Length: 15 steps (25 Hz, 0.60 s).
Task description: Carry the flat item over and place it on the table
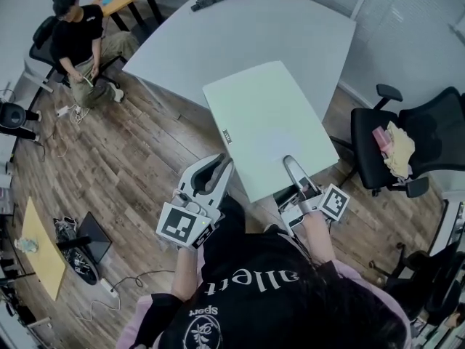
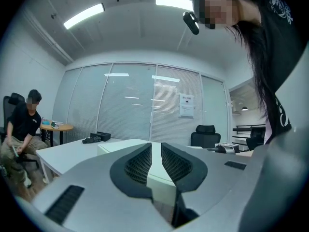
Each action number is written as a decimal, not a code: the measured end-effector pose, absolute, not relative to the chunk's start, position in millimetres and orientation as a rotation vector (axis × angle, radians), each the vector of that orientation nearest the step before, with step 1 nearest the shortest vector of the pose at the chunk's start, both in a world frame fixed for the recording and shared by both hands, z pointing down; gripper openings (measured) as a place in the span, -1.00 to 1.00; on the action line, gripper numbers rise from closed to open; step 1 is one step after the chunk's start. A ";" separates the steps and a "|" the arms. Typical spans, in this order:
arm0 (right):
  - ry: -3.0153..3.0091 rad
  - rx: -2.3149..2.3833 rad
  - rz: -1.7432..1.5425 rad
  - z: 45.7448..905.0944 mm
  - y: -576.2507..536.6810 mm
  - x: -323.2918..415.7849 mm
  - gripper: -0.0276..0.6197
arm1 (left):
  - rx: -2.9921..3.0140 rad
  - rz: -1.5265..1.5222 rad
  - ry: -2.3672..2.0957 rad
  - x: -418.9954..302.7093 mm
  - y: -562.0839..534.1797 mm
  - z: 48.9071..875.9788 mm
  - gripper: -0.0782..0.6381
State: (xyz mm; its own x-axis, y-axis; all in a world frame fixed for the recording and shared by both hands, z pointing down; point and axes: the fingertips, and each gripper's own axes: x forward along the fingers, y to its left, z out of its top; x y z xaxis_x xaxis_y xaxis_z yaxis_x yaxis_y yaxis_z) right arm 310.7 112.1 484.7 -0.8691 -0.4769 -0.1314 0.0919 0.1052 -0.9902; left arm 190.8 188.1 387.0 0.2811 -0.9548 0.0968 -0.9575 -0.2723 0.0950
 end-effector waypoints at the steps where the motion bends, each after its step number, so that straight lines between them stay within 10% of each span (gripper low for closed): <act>1: 1.970 -0.388 -1.813 484.7 108.5 300.5 0.01 | 2.412 0.027 -1.797 178.8 182.1 385.2 -0.57; 15: 1.910 -0.514 -1.776 487.2 61.6 167.0 0.01 | 2.504 -0.004 -1.661 32.5 132.7 377.7 -0.57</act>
